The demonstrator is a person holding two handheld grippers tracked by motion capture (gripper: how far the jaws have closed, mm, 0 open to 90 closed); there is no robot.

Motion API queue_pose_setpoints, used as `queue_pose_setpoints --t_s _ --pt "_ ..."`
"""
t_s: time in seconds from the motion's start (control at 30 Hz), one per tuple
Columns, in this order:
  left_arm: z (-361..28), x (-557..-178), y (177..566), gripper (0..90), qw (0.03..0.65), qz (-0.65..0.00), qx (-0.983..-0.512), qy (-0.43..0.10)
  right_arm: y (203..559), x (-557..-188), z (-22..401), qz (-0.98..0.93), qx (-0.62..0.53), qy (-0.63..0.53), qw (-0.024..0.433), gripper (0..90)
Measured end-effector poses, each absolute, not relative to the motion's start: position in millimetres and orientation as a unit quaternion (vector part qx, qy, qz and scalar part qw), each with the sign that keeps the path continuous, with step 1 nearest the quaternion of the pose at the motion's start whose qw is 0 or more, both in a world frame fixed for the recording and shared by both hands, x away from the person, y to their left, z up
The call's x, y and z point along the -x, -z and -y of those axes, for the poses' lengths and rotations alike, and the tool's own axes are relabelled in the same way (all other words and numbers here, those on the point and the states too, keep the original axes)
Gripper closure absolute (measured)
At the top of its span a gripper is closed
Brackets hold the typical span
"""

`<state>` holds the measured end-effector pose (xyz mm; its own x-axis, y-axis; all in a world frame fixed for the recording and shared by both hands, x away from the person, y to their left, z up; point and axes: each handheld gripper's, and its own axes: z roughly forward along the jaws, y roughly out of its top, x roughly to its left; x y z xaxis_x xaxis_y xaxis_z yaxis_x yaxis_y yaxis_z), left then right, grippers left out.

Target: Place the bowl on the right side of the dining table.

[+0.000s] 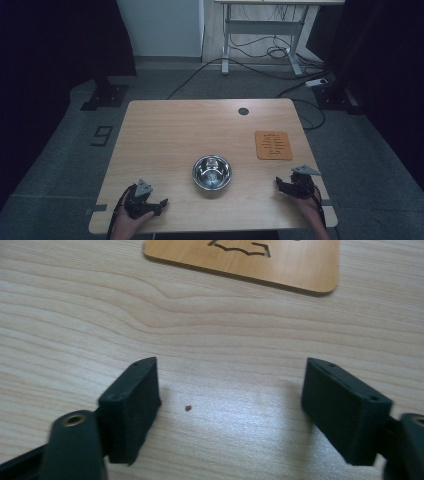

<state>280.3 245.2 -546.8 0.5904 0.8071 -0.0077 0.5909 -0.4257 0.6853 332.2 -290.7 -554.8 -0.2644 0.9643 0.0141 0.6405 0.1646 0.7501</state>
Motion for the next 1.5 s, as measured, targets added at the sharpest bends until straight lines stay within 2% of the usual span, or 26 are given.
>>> queue_pose_setpoints --t_s 0.73,0.9,1.5 --pt "-245 -282 547 12.3 0.33 -0.42 -0.829 -0.162 555 -333 289 -0.713 -0.57 -0.325 0.249 19.7" --pt "-245 -282 547 12.1 0.33 -0.419 -0.83 -0.162 554 -333 291 -0.712 -0.571 -0.328 0.245 21.5" --pt "-244 -282 547 12.2 0.33 -0.42 -0.83 -0.163 526 -319 289 -0.688 -0.562 -0.395 0.234 23.6"
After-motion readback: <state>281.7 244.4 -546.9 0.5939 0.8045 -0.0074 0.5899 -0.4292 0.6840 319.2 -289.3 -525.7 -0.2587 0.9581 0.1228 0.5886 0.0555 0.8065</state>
